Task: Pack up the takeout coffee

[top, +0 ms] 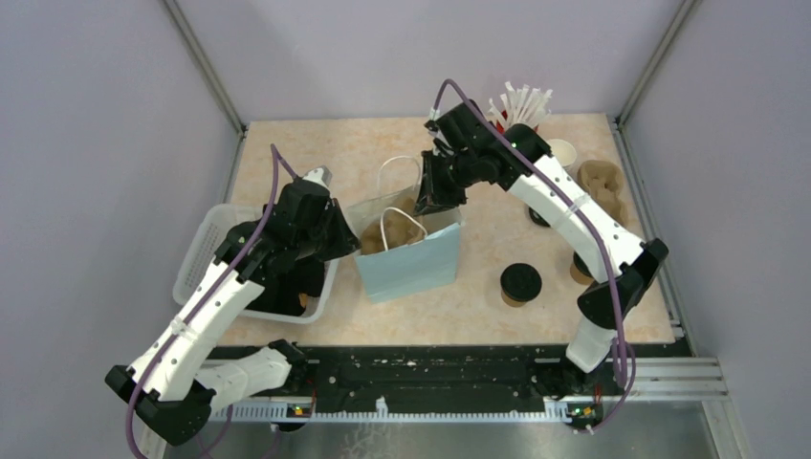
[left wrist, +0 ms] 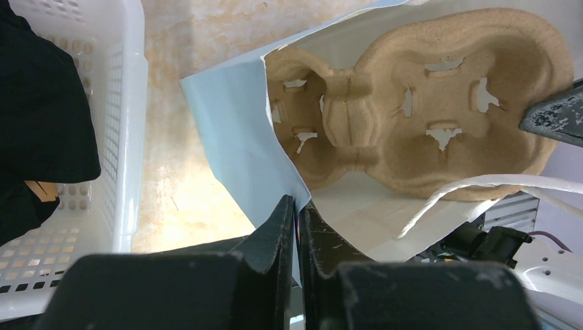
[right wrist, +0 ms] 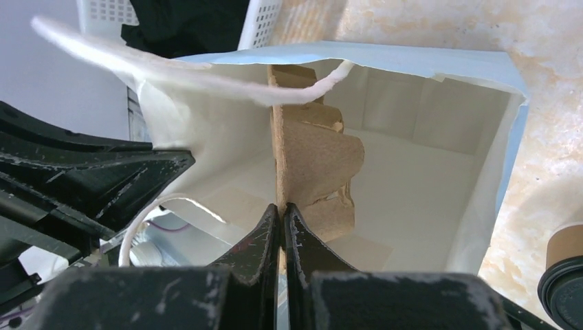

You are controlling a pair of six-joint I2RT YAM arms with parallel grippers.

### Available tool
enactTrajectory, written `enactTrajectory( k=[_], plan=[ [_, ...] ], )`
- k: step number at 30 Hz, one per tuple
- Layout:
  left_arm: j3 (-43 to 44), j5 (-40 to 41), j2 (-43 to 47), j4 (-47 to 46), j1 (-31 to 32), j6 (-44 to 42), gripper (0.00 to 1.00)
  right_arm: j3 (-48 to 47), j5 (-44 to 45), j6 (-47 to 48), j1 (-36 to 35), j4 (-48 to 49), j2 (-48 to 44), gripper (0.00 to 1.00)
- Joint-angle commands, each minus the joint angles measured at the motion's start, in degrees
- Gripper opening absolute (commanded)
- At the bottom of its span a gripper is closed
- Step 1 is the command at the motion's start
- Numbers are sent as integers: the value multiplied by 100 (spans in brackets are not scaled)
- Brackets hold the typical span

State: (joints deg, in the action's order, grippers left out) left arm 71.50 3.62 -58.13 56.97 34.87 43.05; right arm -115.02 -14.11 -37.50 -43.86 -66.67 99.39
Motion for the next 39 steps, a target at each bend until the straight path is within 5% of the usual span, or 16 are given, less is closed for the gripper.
enactTrajectory(
  k=[1, 3, 6, 8, 13, 20, 29, 35, 37, 39],
  plan=[
    [-59, -72, 39, -191, 11, -91, 11, -272, -165, 102, -14, 316, -114, 0],
    [-60, -64, 45, -195, 12, -99, 11, -379, 107, 309, 18, 19, -66, 0],
    [-81, -46, 33, -182, 14, -114, 12, -1652, 1690, 1094, 38, -1475, 336, 44],
    [-103, -79, 31, -175, 16, -121, 17, -2367, 1814, 1373, 65, -1897, 420, 65],
    [33, -106, -38, -131, 10, -146, 24, -1888, 774, 1006, 343, -1348, -515, 75],
    [130, 42, -151, 18, 8, -260, 31, -39, 1715, 1318, 404, -1189, -1442, 82],
    [441, 197, -494, 282, 6, -384, 30, 304, 1448, 1232, 470, -625, -933, 82],
    [700, 175, -945, 359, 7, -487, 18, -394, 2232, 955, 87, -864, -115, 74],
    [768, 133, -1014, 309, 3, -521, 14, -239, 2588, 814, -121, -767, -24, 59],
    [1019, 215, -1112, 380, 10, -576, 9, -355, 3107, 701, -277, -848, 40, 24]
  ],
)
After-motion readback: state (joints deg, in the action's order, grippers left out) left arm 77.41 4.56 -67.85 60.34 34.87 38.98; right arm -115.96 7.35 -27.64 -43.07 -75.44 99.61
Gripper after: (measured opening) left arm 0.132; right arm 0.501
